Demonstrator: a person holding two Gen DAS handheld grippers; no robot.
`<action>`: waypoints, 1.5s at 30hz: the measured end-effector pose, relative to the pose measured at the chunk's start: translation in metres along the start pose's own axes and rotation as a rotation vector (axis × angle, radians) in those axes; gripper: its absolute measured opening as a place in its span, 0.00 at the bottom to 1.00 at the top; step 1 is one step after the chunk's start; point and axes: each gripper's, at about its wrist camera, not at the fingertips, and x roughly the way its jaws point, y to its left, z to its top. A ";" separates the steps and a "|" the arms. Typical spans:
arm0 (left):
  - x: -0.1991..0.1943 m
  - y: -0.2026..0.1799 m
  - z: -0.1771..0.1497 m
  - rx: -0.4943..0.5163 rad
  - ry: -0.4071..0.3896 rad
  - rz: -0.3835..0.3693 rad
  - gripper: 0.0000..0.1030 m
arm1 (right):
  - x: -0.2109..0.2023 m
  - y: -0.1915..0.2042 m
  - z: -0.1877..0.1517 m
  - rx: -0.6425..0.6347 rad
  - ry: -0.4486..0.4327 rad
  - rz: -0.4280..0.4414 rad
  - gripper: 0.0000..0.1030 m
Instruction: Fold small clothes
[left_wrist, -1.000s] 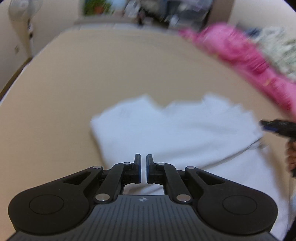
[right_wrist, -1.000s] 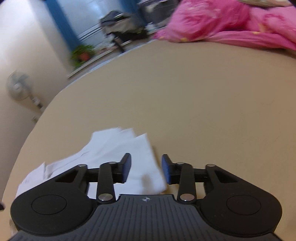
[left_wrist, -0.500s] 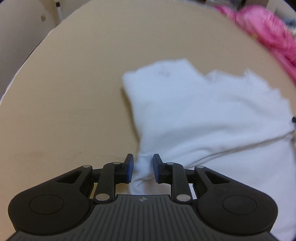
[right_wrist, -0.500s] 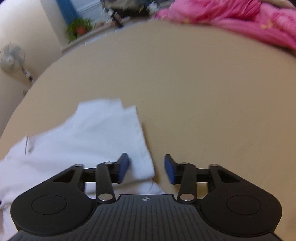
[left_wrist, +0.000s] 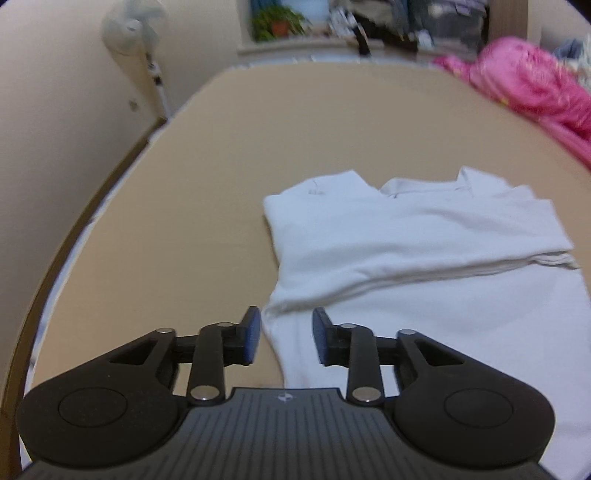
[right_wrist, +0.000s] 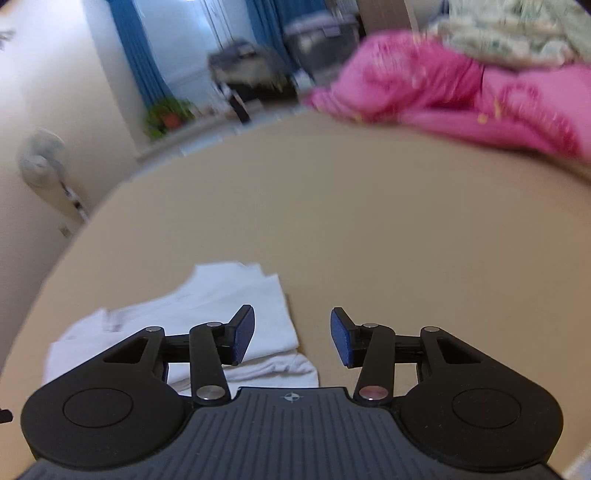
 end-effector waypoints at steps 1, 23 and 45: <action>-0.006 -0.007 -0.004 -0.015 -0.009 -0.007 0.41 | -0.022 -0.005 -0.006 0.000 -0.014 0.006 0.48; -0.017 0.036 -0.162 -0.244 0.441 -0.134 0.37 | -0.082 -0.091 -0.144 0.043 0.568 0.062 0.46; -0.011 0.017 -0.161 -0.164 0.443 -0.098 0.27 | -0.073 -0.078 -0.149 -0.041 0.599 0.075 0.11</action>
